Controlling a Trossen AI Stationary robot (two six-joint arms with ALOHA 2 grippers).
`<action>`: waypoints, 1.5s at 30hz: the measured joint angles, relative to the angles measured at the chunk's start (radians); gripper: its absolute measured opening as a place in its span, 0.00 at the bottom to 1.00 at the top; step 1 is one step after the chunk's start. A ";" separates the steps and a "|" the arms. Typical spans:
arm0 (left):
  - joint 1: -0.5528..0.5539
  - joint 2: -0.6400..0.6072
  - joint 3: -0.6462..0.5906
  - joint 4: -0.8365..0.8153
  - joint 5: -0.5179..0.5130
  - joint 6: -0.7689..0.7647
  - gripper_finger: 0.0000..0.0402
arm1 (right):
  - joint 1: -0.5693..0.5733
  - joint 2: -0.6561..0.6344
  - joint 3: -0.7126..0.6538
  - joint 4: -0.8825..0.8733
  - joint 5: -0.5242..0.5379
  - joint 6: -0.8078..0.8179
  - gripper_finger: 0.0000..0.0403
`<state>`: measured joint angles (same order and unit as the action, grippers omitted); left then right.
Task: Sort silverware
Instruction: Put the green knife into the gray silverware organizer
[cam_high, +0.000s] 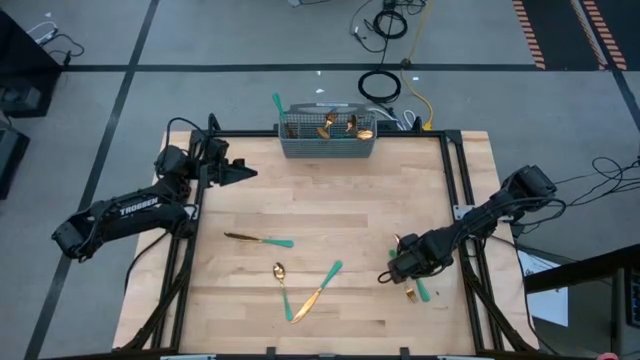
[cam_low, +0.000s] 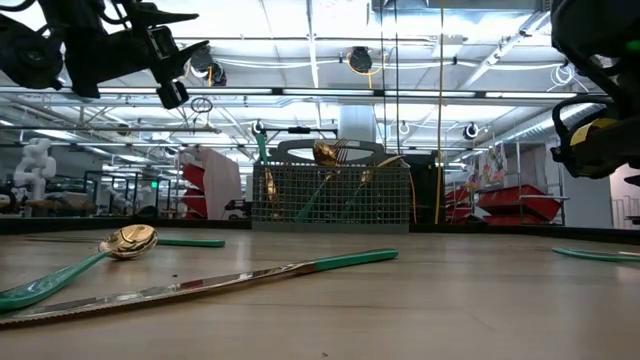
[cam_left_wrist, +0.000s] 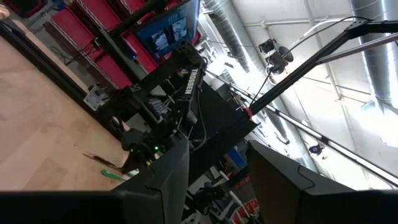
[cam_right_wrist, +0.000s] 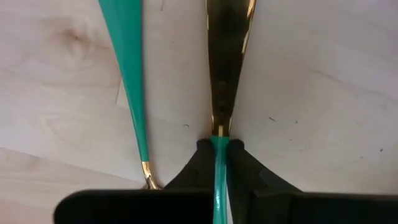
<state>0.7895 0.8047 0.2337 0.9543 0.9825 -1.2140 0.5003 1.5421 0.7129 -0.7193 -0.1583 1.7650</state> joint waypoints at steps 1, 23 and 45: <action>0.000 0.000 0.000 0.000 0.000 0.000 0.41 | 0.000 0.000 0.009 -0.003 0.014 0.006 0.00; 0.000 0.000 0.000 0.001 -0.050 0.027 0.41 | -0.011 0.002 0.151 -0.154 0.552 0.216 0.00; 0.000 0.000 0.000 0.001 -0.154 0.103 0.41 | -0.330 0.001 0.534 -0.031 1.032 -0.534 0.00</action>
<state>0.7895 0.8047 0.2337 0.9550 0.8280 -1.1114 0.1700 1.5429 1.2465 -0.7506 0.8734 1.2313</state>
